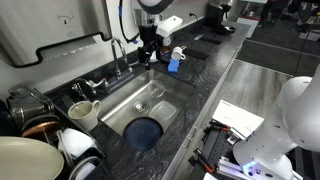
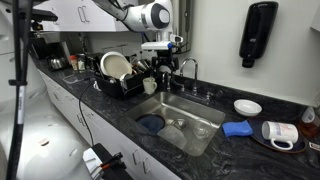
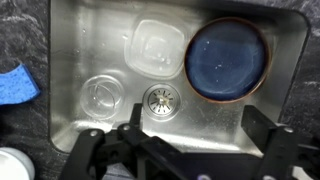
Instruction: Move the tap nozzle to the left
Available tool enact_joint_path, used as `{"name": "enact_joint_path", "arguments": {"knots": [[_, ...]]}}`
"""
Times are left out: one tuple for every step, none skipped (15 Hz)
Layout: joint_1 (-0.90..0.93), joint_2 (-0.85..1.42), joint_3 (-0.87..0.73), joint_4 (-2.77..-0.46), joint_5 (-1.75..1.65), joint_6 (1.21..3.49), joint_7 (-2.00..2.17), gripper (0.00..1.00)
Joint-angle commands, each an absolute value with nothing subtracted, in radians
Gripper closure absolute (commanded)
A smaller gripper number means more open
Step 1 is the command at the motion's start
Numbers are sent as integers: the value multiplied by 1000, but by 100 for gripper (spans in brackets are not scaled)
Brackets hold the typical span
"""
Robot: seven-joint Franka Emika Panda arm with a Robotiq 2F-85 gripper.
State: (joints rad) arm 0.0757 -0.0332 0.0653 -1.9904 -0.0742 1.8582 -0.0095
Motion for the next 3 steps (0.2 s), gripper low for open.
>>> {"name": "enact_joint_path", "arguments": {"knots": [[68, -117, 59, -2035, -41, 1733, -53, 0], [67, -125, 55, -2039, -31, 1710, -62, 0], [66, -138, 50, -2058, -10, 1723, -86, 0]]}}
